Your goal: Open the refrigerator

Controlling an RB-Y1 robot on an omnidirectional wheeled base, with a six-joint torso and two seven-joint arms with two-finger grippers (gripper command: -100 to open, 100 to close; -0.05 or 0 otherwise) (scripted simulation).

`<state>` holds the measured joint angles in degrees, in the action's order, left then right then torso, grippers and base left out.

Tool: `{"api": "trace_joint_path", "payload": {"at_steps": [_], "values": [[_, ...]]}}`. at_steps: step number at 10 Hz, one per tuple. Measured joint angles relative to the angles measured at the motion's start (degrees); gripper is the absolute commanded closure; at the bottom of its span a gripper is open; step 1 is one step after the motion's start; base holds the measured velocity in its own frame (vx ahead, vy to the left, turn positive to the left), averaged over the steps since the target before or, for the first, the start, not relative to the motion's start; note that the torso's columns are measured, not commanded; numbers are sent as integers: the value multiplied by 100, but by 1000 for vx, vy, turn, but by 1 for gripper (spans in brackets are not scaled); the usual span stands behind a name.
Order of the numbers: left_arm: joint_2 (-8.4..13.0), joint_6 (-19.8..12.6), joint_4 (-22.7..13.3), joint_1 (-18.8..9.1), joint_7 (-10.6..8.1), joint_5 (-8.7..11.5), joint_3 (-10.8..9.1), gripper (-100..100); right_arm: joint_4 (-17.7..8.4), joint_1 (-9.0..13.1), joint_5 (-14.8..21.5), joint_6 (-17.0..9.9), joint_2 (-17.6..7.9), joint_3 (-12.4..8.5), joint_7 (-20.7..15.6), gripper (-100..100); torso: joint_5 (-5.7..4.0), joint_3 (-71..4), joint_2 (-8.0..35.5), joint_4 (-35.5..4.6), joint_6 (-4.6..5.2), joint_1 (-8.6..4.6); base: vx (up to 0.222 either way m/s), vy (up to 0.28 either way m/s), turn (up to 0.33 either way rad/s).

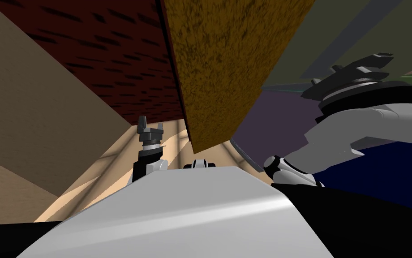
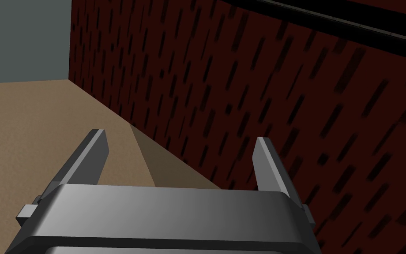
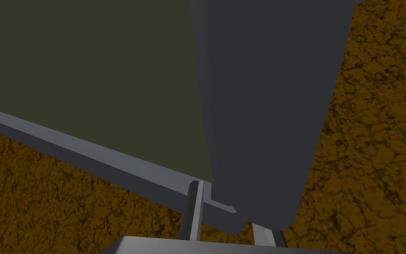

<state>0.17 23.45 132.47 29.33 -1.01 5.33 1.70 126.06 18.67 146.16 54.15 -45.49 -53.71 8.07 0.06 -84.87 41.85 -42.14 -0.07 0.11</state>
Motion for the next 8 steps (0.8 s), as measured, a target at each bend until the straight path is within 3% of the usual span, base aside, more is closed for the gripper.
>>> {"api": "trace_joint_path", "payload": {"at_steps": [8], "values": [[0, 0, 1, 0, 0, 0, 0, 0, 511, -59, 1179, 644, 94, -277, 112, 100, 23, -46, -27, -6, -13, -34, 188, 166, 39]]}}
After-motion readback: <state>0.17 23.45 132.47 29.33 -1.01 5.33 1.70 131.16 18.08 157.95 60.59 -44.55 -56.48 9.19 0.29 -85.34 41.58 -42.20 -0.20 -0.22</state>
